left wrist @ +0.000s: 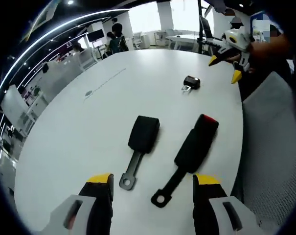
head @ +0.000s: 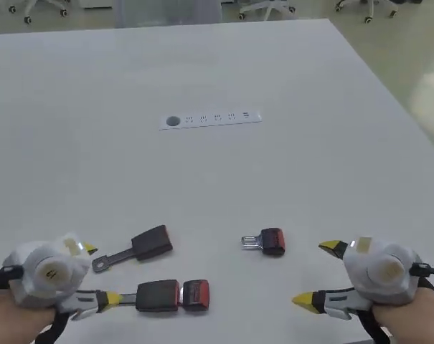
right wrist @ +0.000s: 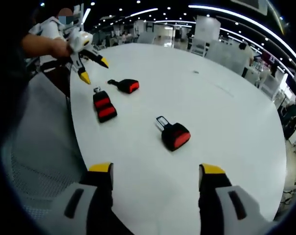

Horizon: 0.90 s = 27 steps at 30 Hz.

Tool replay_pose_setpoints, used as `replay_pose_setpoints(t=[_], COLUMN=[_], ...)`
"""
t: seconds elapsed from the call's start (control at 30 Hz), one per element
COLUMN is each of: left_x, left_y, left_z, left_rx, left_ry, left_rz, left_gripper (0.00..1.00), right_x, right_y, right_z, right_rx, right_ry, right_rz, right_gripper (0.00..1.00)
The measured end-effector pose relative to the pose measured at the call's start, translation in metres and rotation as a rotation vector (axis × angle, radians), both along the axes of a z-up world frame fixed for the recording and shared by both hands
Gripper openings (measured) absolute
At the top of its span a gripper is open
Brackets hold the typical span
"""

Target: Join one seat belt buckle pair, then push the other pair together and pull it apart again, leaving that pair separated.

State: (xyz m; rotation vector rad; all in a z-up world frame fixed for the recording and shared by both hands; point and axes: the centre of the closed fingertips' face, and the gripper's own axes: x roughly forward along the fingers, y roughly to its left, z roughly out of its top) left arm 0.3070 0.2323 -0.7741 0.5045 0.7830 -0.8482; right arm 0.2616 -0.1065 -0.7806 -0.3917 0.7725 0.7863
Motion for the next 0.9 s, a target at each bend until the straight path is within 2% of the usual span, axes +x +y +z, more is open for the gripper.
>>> replay_pose_setpoints(t=[0.03, 0.13, 0.23, 0.33, 0.43, 0.53, 0.6, 0.9], left_x=[-0.005, -0.021, -0.033, -0.036, -0.036, -0.036, -0.037, -0.049], left_y=[0.005, 0.015, 0.016, 0.024, 0.027, 0.031, 0.034, 0.038], left_z=[0.005, 0.009, 0.017, 0.016, 0.026, 0.03, 0.03, 0.03], left_rx=[-0.015, -0.027, -0.071, -0.109, -0.134, -0.158, -0.159, -0.164], left_ry=[-0.011, -0.004, 0.0, 0.019, -0.003, -0.01, -0.014, -0.012], left_rz=[0.028, 0.059, 0.1, 0.142, 0.161, 0.182, 0.191, 0.194], left_gripper=[0.72, 0.76, 0.8, 0.88, 0.96, 1.0, 1.0, 1.0], right_x=[-0.001, -0.005, -0.008, -0.013, -0.014, -0.014, -0.013, -0.013], right_y=[-0.001, -0.002, -0.004, -0.005, -0.005, -0.003, -0.001, -0.002], right_z=[0.004, 0.012, 0.017, 0.02, 0.024, 0.027, 0.028, 0.029], right_rx=[0.003, 0.016, 0.027, 0.033, 0.039, 0.05, 0.052, 0.05], right_ry=[-0.008, -0.017, -0.031, -0.029, -0.038, -0.054, -0.06, -0.055], right_rz=[-0.002, -0.012, -0.016, -0.02, -0.018, -0.008, -0.001, -0.009], right_gripper=[0.74, 0.78, 0.83, 0.86, 0.9, 0.97, 1.0, 1.0])
